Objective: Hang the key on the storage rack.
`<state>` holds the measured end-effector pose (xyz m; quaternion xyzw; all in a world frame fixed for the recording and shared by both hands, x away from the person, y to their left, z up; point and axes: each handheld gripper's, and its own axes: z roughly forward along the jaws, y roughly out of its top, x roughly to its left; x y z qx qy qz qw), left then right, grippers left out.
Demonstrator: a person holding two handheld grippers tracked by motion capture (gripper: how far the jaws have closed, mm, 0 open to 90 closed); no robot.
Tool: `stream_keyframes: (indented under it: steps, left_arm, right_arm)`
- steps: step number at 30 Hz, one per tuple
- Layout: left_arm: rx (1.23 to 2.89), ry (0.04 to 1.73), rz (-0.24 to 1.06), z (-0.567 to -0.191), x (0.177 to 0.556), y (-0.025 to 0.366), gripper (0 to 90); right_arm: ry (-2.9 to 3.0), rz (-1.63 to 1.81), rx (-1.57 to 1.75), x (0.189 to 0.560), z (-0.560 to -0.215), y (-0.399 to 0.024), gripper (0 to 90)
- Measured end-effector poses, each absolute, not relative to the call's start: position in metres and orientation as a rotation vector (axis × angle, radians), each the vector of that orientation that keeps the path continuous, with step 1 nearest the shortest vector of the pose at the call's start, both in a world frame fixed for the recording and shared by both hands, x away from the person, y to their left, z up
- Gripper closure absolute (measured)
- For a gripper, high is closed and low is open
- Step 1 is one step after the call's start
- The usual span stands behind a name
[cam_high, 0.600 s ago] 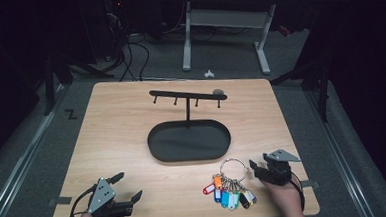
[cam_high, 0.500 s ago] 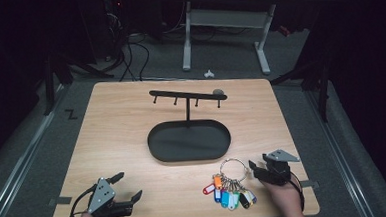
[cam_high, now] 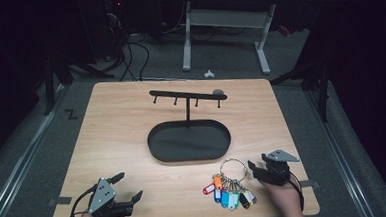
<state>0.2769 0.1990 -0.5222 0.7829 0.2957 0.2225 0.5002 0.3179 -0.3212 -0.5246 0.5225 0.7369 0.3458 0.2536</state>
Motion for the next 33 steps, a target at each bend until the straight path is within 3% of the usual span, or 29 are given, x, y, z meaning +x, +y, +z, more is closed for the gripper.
stream_keyframes:
  steps: [6,15,20,33]
  left_arm:
    - [1.894,0.716,0.542,-0.522,0.277,0.199,15.0]
    - [1.898,0.712,0.540,-0.522,0.277,0.198,15.0]
    - [1.899,0.705,0.537,-0.522,0.279,0.195,15.0]
    - [1.904,0.684,0.525,-0.522,0.288,0.183,15.0]
  right_arm:
    - [2.014,0.939,1.416,0.318,-0.525,-0.319,35.5]
    - [2.034,0.948,1.436,0.322,-0.525,-0.309,27.6]
    - [2.063,0.953,1.428,0.321,-0.525,-0.298,18.2]
    - [2.102,0.928,1.432,0.318,-0.509,-0.286,15.5]
